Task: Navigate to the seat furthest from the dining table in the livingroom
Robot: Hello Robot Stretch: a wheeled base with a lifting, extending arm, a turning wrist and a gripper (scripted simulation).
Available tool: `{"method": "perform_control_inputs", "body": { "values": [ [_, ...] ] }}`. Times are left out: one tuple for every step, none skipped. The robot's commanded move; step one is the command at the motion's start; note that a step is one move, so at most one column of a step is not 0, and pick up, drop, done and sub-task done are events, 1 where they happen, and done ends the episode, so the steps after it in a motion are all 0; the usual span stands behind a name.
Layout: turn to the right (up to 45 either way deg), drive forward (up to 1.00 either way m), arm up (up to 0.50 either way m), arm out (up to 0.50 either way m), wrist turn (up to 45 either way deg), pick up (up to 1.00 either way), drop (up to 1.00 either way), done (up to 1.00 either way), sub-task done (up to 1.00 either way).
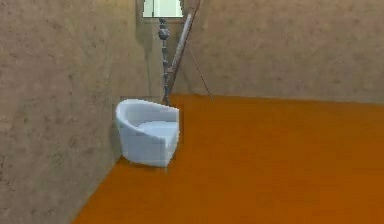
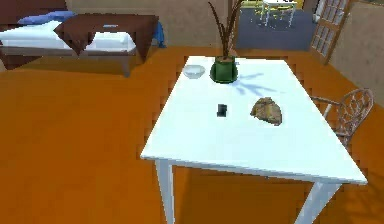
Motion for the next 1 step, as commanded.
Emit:
{"method": "perform_control_inputs", "body": {
  "values": [
    [-6.0, 0.0, 0.0, 0.0, 0.0, 0.0, 0.0, 0.0, 0.0]
  ]
}}
